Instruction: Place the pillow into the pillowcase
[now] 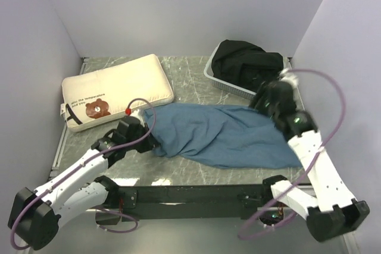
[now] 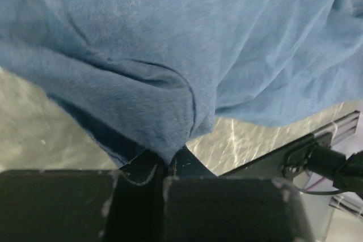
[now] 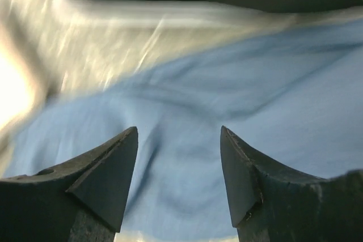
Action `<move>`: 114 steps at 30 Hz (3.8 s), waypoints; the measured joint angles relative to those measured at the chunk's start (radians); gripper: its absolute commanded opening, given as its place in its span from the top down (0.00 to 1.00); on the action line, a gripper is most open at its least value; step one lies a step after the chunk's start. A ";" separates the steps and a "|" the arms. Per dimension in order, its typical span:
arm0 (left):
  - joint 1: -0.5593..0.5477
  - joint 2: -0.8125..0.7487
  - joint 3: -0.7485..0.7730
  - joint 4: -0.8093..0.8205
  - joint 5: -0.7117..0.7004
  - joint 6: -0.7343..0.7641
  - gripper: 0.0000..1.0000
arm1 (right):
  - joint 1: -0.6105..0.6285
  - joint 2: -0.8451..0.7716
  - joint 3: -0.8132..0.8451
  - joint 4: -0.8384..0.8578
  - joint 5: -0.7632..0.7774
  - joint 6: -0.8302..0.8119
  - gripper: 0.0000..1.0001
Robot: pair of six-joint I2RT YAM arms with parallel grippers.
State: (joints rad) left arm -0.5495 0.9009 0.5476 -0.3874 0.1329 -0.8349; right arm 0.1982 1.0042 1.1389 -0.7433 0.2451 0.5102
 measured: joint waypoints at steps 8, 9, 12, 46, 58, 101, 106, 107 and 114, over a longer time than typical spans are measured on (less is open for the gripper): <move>-0.053 -0.080 -0.138 0.139 -0.037 -0.153 0.99 | 0.524 -0.048 -0.476 0.248 -0.017 0.172 0.34; -0.059 -0.080 -0.140 0.142 -0.049 -0.164 0.99 | 0.577 -0.028 -0.509 0.267 -0.013 0.198 0.34; -0.068 -0.077 -0.139 0.153 -0.079 -0.182 0.99 | 0.745 0.058 -0.539 0.292 0.044 0.274 0.32; -0.323 0.097 -0.009 0.166 -0.098 -0.072 0.18 | 0.917 -0.563 -0.479 -0.260 0.241 0.623 0.52; -0.306 -0.071 0.079 -0.021 -0.378 -0.176 0.07 | 0.964 -0.077 -0.384 0.050 0.185 0.426 0.46; 0.199 0.694 0.489 0.324 -0.156 -0.034 0.99 | 1.160 0.427 -0.187 0.278 0.154 0.256 0.46; 0.199 0.706 0.556 0.307 -0.154 -0.015 0.99 | 1.155 0.532 0.016 0.286 0.169 0.221 0.29; 0.199 0.709 0.556 0.299 -0.154 -0.015 0.99 | 1.152 0.583 0.084 0.285 0.174 0.215 0.23; 0.199 0.739 0.557 0.228 -0.154 -0.002 0.99 | 1.114 0.919 0.354 0.325 0.208 0.207 0.23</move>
State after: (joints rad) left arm -0.3504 1.6394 1.1042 -0.1593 -0.0212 -0.8368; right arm 1.3117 1.9228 1.4925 -0.4179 0.4534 0.7170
